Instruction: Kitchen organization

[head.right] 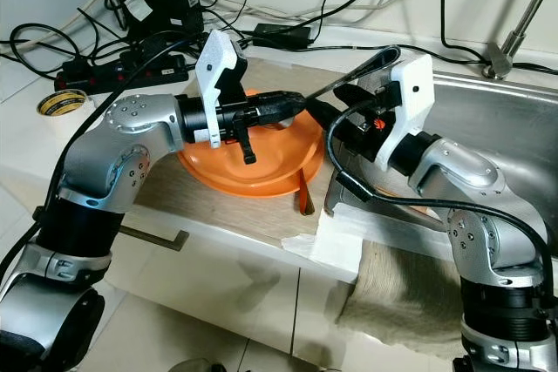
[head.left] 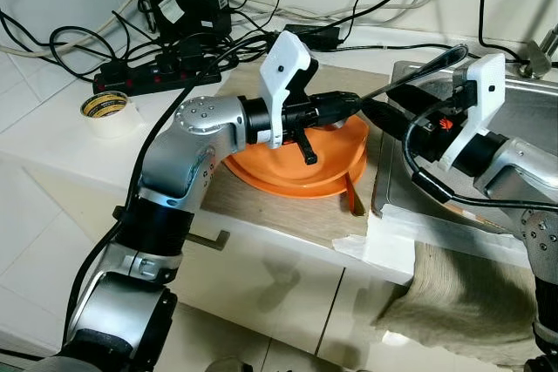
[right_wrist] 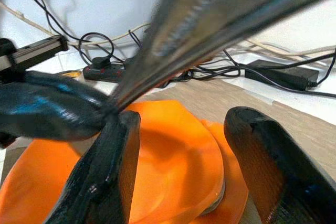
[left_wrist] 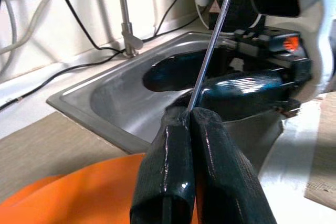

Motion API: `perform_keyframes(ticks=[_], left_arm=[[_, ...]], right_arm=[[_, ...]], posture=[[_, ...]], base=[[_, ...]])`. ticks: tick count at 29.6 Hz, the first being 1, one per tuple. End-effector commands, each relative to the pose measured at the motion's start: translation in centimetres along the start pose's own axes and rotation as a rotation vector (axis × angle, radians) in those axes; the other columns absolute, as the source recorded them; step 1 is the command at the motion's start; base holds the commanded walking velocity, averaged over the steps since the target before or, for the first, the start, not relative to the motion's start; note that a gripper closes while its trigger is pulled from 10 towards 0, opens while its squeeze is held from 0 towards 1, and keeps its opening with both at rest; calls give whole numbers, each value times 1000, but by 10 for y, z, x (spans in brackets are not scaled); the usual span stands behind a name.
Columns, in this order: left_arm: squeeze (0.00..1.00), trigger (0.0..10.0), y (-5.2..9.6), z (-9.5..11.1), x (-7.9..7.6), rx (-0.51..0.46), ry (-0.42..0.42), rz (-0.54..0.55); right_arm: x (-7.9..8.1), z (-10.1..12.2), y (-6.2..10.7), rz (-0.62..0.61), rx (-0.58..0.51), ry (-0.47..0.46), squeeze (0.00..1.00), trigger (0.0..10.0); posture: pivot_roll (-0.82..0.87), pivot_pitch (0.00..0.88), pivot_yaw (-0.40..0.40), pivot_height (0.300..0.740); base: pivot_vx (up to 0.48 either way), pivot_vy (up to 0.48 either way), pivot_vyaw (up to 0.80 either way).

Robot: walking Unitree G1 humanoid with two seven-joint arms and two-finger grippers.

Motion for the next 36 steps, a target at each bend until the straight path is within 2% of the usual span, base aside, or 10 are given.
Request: perform_keyframes(ticks=[1, 7, 12, 17, 23, 36], left_arm=[[0, 0, -2, 2, -10, 1, -11, -56], [0, 0, -1, -4, -5, 25, -9, -36], [0, 0, -2, -5, -7, 29, -6, -45], [0, 0, -1, -17, 13, 80, 23, 54], [0, 0, -1, -19, 18, 91, 28, 80], [0, 0, -2, -20, 13, 86, 20, 47]], right_arm=[[1, 8, -3, -1, -23, 20, 0, 10000], [2, 9, -3, 7, -24, 18, 0, 10000], [3, 11, -3, 12, -34, 11, 0, 10000], [7, 10, 0, 41, -13, 13, 0, 10000], [10, 7, 2, 57, 3, 11, 0, 10000], [11, 8, 1, 63, -2, 0, 0, 10000]], posture=[[-34, 0, 55, 740], [-34, 0, 54, 740], [-34, 0, 54, 740], [-37, 0, 56, 740], [-39, 0, 58, 740], [-37, 0, 58, 740]], base=[[0, 0, 0], [0, 0, 0], [0, 0, 0], [0, 0, 0], [0, 0, 0], [0, 0, 0]])
Point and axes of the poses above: a point about 5 cm out from each wrist's last joint towards the gripper, its own y axis pointing back from the gripper into the wrist, its own z axis along the axis of the wrist's last joint, x = y × z, the point moved 5 cm from there along -y, pointing out of the wrist towards the gripper, and after that the axes turned 3 degrees about -y, right-handed, at the moved point
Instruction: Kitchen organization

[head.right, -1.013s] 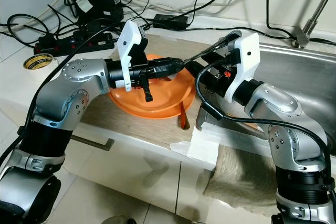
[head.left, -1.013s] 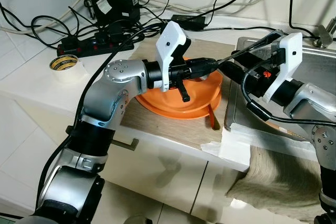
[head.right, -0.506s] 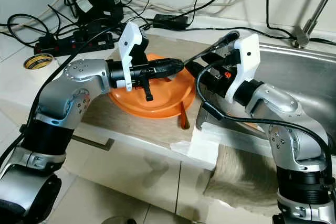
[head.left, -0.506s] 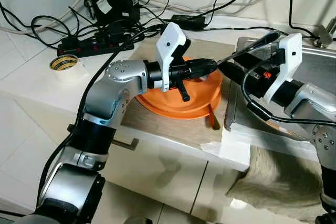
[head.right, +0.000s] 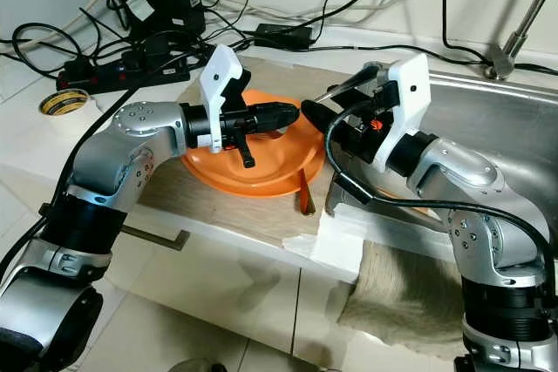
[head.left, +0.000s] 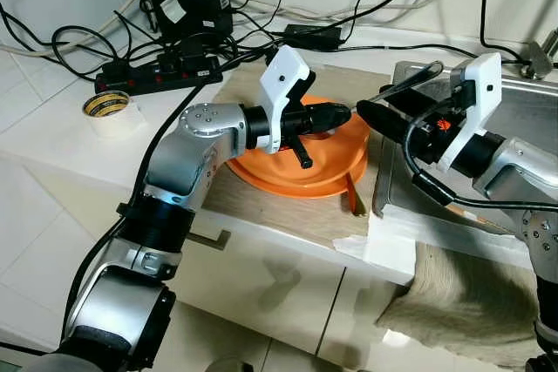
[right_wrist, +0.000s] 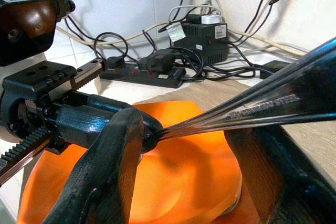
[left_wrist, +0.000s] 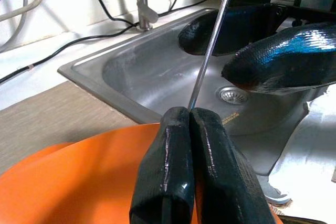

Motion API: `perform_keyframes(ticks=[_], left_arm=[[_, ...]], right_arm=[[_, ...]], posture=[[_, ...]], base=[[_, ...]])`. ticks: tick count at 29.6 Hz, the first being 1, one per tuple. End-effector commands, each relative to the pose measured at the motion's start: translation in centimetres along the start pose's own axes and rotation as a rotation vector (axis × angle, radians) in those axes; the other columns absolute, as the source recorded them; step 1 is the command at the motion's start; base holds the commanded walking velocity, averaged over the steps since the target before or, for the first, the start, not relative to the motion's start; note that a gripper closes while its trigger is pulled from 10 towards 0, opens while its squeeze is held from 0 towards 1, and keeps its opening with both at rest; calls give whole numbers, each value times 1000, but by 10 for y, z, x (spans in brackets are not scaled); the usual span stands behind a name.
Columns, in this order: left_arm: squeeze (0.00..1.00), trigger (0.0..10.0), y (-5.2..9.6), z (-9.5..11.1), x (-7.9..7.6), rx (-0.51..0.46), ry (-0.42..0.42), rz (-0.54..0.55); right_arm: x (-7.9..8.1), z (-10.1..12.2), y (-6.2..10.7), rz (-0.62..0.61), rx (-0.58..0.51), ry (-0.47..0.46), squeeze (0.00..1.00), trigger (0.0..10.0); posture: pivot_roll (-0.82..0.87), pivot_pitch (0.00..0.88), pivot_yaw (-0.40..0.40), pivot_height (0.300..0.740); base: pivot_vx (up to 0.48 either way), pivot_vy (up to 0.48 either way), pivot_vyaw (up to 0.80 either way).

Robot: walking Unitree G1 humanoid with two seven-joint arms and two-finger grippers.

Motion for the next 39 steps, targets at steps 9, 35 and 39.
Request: perform_keyframes(ticks=[9, 35, 39], left_arm=[[0, 0, 3, 29, -23, -117, -36, -116], [0, 0, 6, 6, -35, -28, -62, -175], [0, 0, 7, 14, -41, -59, -61, -205]], right_arm=[[-3, 0, -3, -24, -3, 26, 0, 10000], [0, 6, -8, -15, -36, 15, 0, 10000], [-3, 3, -8, -26, -25, 23, 0, 10000]], posture=[[-35, 0, 58, 740], [-38, 0, 58, 740], [-37, 0, 58, 740]], base=[[0, 0, 0], [0, 0, 0], [0, 0, 0]])
Point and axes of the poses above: a point about 5 cm out from each wrist's last joint towards the gripper, its own y axis pointing back from the gripper into the wrist, its own z axis along the axis of the wrist's last joint, x = y × z, the point moved 5 cm from there along -y, pointing out of the wrist towards the gripper, and after that the axes turned 3 degrees about -y, right-handed, at the moved point
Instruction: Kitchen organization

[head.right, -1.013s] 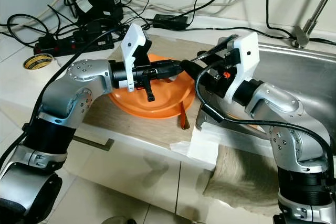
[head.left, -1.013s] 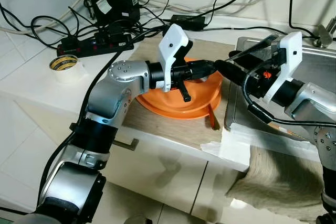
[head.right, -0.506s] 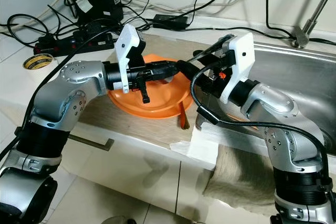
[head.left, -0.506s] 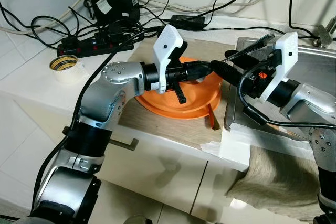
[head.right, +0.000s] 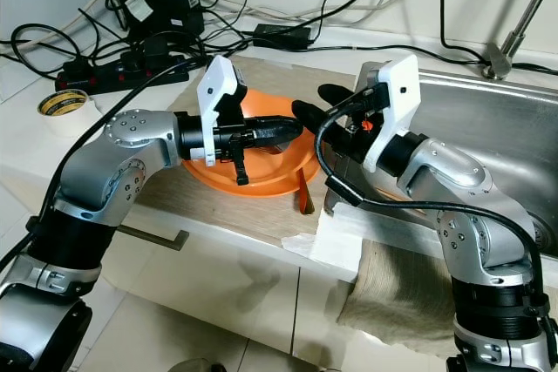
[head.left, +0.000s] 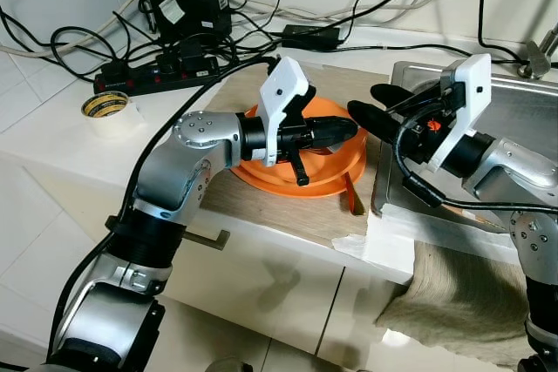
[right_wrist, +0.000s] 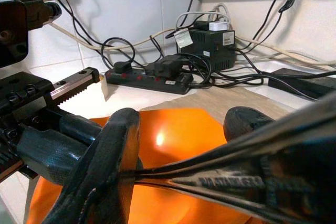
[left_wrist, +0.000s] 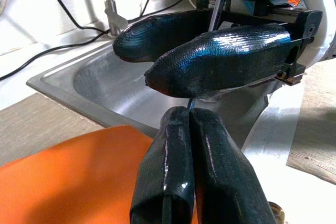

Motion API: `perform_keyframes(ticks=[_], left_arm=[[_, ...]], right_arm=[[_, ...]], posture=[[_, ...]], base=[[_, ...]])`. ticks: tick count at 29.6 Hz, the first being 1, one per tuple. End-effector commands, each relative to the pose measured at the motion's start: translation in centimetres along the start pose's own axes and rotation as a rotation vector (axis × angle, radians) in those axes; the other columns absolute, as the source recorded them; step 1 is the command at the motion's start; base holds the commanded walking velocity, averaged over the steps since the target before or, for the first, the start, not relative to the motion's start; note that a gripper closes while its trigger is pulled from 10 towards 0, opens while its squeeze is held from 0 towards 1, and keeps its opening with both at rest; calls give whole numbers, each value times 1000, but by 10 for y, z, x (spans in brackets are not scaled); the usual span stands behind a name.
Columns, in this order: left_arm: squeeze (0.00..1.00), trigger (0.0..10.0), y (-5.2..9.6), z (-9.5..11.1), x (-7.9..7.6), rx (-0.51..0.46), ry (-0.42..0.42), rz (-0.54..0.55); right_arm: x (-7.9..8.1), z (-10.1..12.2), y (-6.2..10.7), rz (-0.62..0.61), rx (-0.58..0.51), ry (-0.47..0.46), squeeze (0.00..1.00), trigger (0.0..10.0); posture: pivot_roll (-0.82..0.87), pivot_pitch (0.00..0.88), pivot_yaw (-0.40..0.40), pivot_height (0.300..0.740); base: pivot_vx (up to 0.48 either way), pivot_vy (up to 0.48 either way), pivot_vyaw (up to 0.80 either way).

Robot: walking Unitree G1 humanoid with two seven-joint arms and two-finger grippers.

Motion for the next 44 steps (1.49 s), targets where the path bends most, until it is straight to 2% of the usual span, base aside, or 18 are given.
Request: perform_keyframes(ticks=[1, 2, 3, 4, 32, 33, 34, 35, 36, 44], left_arm=[[0, 0, -4, 12, -18, -36, -30, -100], [0, 0, -4, 12, -18, -38, -32, -101], [0, 0, -4, 13, -18, -40, -33, -101], [0, 0, -5, 13, -17, -41, -36, -98], [0, 0, -3, 7, -6, 5, -77, -38], [0, 2667, -4, 6, -3, 13, -79, -23], [0, 2667, -4, 6, -3, 13, -79, -23], [0, 5647, -4, 5, -2, 16, -79, -18], [0, 10000, -4, 5, -1, 20, -79, -12], [0, 10000, -4, 1, 5, 52, -103, 30]], right_arm=[[-9, 3, -1, -47, 0, 15, 0, 10000], [-9, 2, -1, -48, 2, 15, 0, 9529], [-9, 1, -2, -49, 3, 15, 0, 5137], [-9, 1, -2, -52, -1, 13, 0, 0], [-18, -2, -1, -106, 9, 23, 0, 0], [-18, -3, -1, -106, 12, 22, 0, 0], [-18, -3, -1, -106, 12, 22, 0, 0], [-19, -3, -1, -106, 14, 21, 0, 0], [-18, -4, 0, -106, 15, 21, 0, 0], [-18, -4, 0, -106, 18, 20, 0, 0]], posture=[[-37, 0, 58, 740], [-37, 0, 58, 740], [-37, 0, 58, 740], [-37, 0, 58, 740], [-34, 0, 56, 740], [-34, 0, 56, 740], [-34, 0, 56, 740], [-34, 0, 56, 740], [-33, 0, 56, 740], [-32, 0, 56, 740]], base=[[0, 0, 0], [0, 0, 0], [0, 0, 0], [0, 0, 0], [0, 0, 0], [0, 0, 0], [0, 0, 0], [0, 0, 0], [0, 0, 0], [0, 0, 0]])
Point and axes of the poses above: a point about 5 cm out from each wrist's last joint towards the gripper, its own y axis pointing back from the gripper into the wrist, its own z axis along the axis of the wrist's last joint, x = y × z, the point moved 5 cm from there along -y, pointing out of the wrist towards the gripper, and after that the axes turned 3 degrees about -y, right-handed, at the moved point
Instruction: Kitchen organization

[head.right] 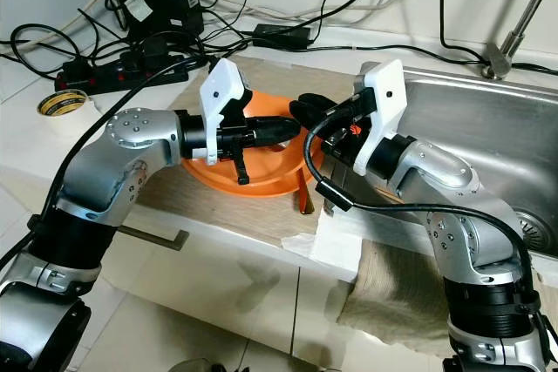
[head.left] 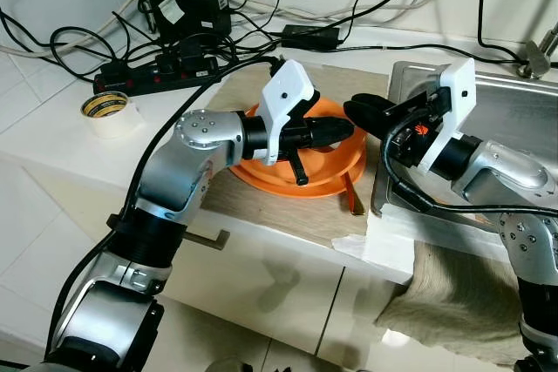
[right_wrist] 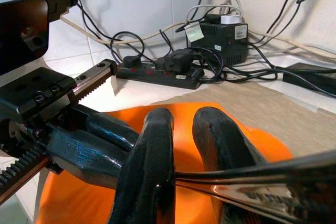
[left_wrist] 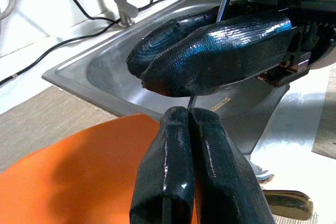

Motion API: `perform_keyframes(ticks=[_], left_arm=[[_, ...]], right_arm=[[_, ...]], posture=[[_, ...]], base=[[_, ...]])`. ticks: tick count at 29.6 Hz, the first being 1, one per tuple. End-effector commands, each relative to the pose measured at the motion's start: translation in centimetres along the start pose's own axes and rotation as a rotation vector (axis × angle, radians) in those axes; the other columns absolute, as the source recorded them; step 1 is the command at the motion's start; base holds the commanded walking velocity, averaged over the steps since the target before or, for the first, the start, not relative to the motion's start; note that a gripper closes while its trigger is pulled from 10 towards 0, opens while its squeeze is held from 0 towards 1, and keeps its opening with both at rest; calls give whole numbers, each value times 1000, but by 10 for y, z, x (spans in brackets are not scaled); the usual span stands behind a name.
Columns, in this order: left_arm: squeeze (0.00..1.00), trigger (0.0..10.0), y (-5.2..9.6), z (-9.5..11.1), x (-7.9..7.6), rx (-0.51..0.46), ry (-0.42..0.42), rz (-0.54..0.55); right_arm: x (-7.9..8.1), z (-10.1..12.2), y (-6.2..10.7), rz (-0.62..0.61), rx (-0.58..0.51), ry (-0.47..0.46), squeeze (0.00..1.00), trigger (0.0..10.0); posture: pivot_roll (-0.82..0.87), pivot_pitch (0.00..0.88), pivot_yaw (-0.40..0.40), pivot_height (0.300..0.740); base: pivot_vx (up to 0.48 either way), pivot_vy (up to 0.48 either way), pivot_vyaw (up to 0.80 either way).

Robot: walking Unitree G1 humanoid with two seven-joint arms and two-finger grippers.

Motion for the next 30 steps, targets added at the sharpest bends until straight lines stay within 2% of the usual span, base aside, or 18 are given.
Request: perform_keyframes(ticks=[1, 2, 4, 5, 16, 17, 18, 22, 30], left_arm=[[298, 10000, -1, 8, 3, -4, -42, 4], [706, 10000, -1, 7, 4, -3, -42, 10], [706, 10000, -1, 7, 5, -2, -41, 14], [1000, 10000, 0, 7, 6, 0, -40, 20], [1000, 10000, 0, 0, 11, 36, -68, 53], [408, 10000, 0, -1, 11, 41, -71, 56], [0, 10000, -1, -1, 11, 45, -73, 57], [0, 10000, -2, -5, 12, 63, -88, 63], [0, 10000, -3, -8, 11, 66, -85, 76]], right_arm=[[-24, 4, 7, -139, -3, 30, 0, 0], [-24, 4, 7, -140, -4, 30, 0, 0], [-25, 4, 7, -141, -5, 29, 0, 0], [-25, 4, 7, -142, -5, 29, 0, 0], [-26, 3, 6, -148, -7, 31, 0, 0], [-25, 4, 5, -146, -11, 31, 0, 0], [-25, 5, 5, -144, -17, 29, 0, 0], [-15, 13, -3, -94, -50, 31, 0, 0], [-7, 31, -12, -42, -115, 38, 0, 0]], posture=[[-32, 0, 56, 740], [-31, 0, 57, 740], [-31, 0, 57, 740], [-30, 0, 57, 740], [-29, 0, 55, 740], [-28, 0, 55, 740], [-28, 0, 55, 740], [-28, 0, 52, 740], [-21, 0, 44, 740]], base=[[0, 0, 0], [0, 0, 0], [0, 0, 0], [0, 0, 0], [0, 0, 0], [0, 0, 0], [0, 0, 0], [0, 0, 0], [0, 0, 0]])
Point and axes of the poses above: a point about 5 cm out from each wrist's last joint towards the gripper, its own y axis pointing back from the gripper into the wrist, its own z axis along the axis of the wrist's last joint, x = y × z, the point moved 5 cm from there along -y, pointing out of the wrist towards the gripper, and after that the axes turned 3 degrees about -y, right-handed, at the moved point
